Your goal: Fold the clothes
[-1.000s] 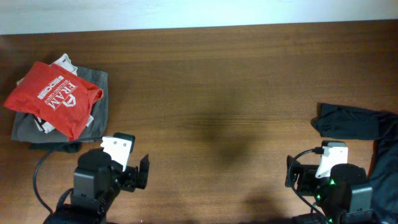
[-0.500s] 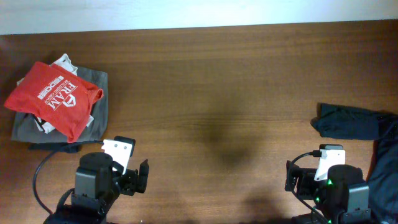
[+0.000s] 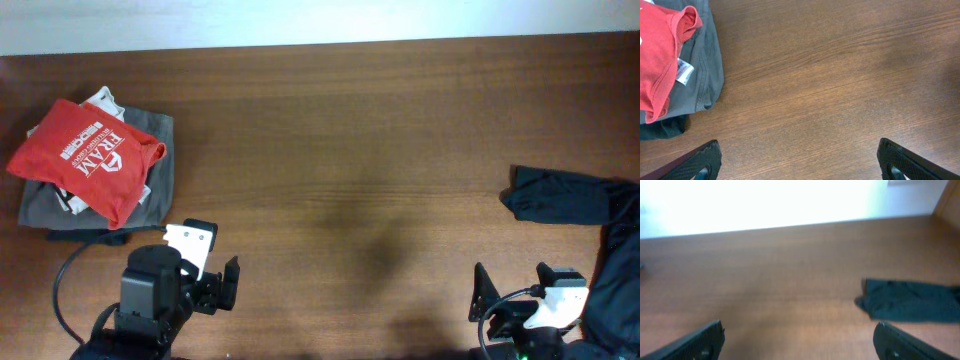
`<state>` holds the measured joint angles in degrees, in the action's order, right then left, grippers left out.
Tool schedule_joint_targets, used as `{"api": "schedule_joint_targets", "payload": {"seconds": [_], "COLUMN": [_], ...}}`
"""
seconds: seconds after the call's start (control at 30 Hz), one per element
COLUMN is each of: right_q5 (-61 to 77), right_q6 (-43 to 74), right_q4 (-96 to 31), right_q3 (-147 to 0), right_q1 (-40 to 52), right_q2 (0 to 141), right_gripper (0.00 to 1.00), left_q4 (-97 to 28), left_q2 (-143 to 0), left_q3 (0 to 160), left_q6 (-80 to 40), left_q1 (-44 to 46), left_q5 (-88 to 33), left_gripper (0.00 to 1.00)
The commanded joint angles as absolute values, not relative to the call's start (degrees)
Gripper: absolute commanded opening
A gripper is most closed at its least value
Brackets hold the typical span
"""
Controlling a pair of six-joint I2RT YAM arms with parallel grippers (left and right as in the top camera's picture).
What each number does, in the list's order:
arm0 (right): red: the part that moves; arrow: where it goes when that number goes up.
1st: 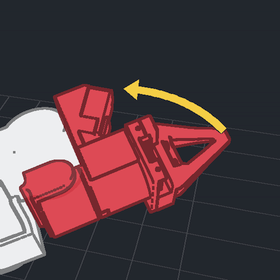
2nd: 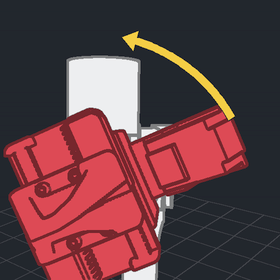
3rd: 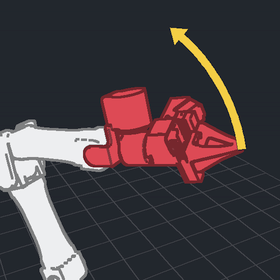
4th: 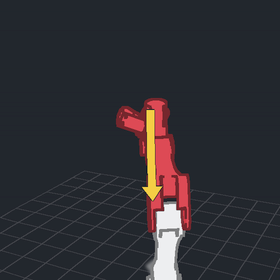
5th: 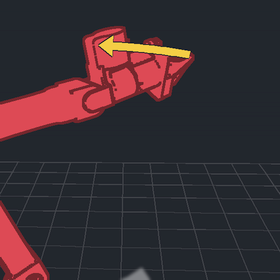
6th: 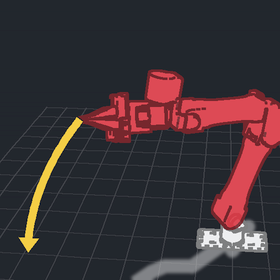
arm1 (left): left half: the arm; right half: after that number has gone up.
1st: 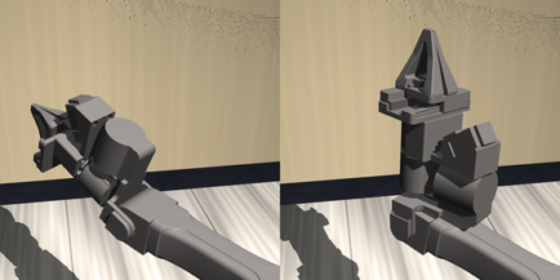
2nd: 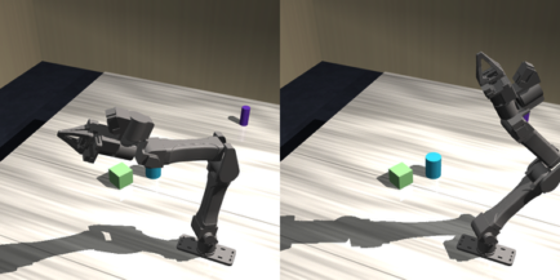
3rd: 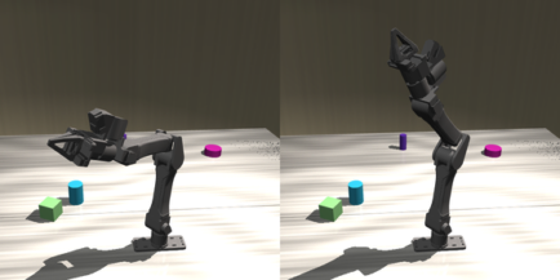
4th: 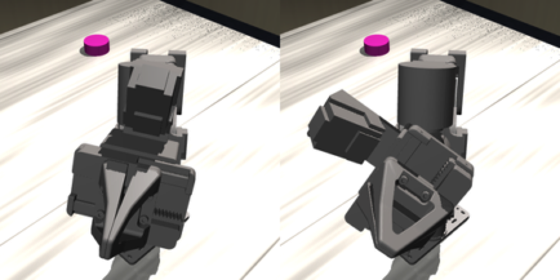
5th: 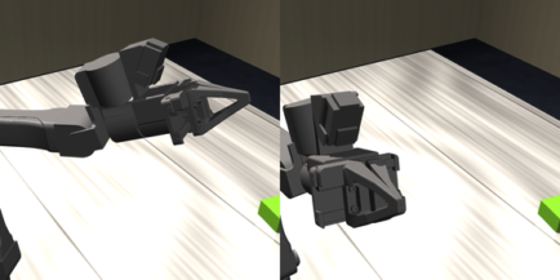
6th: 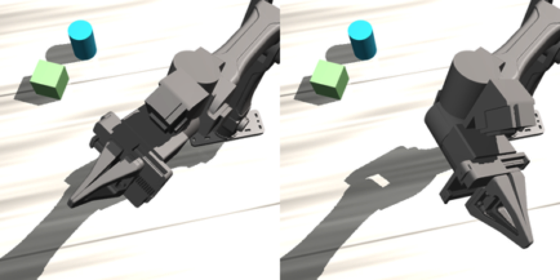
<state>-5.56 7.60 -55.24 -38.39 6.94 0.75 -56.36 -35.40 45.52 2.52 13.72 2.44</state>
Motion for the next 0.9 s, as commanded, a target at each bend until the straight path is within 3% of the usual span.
{"api": "schedule_joint_targets", "payload": {"seconds": [0.0, 0.6, 0.87], "right_q5": [-6.70, -6.61, -2.68], "right_q6": [3.75, -0.19, 0.43], "right_q4": [-49.19, 6.85, -4.38], "right_q3": [-33.71, -0.19, -0.32], "right_q1": [6.72, 6.61, 5.91], "right_q2": [0.47, 0.23, 0.23], "right_gripper": [0.99, 0.99, 0.99], "left_q4": [-56.27, -56.27, -56.27], "left_q2": [-35.07, -35.07, -35.07], "left_q3": [45.34, 45.34, 45.34], "left_q6": [2.00, 2.00, 2.00], "left_q1": [13.89, 13.89, 13.89], "left_q5": [3.01, 3.01, 3.01], "left_gripper": [0.99, 0.99, 0.99]}}
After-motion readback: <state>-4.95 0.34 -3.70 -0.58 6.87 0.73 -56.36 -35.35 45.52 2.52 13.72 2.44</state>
